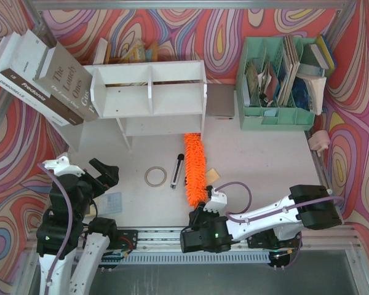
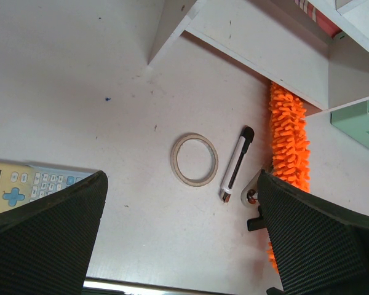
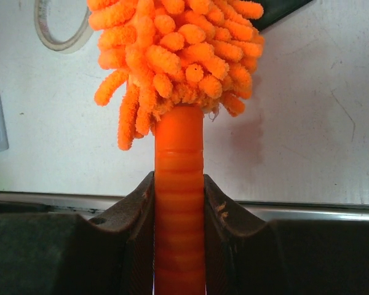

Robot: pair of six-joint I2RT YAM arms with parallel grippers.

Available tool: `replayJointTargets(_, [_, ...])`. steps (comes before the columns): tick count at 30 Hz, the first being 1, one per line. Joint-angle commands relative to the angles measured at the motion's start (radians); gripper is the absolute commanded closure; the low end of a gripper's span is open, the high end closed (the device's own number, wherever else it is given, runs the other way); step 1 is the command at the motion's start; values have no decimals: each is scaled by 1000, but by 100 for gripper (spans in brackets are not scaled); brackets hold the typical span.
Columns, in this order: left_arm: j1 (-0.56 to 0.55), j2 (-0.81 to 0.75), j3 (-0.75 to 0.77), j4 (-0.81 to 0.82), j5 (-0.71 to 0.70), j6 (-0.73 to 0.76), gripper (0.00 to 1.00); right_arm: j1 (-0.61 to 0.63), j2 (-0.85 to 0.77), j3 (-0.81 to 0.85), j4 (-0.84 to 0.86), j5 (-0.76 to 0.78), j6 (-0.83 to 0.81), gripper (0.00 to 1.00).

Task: Dust the bookshelf with a duster

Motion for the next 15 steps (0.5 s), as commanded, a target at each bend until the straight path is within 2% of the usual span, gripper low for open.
replayJointTargets(1, [5,0,-15,14,5,12,2,0,-20,89,-111,90,-20,100])
replayJointTargets(6, [5,5,-14,14,6,12,2,47,13,196,-262,186,51,100])
replayJointTargets(10, [5,7,-14,16,8,13,2,47,51,163,-303,124,160,100])
replayJointTargets(12, [5,6,-14,16,8,13,2,42,56,117,-251,60,157,100])
replayJointTargets(15, [5,5,-15,17,8,12,2,11,25,46,-94,-6,60,100])
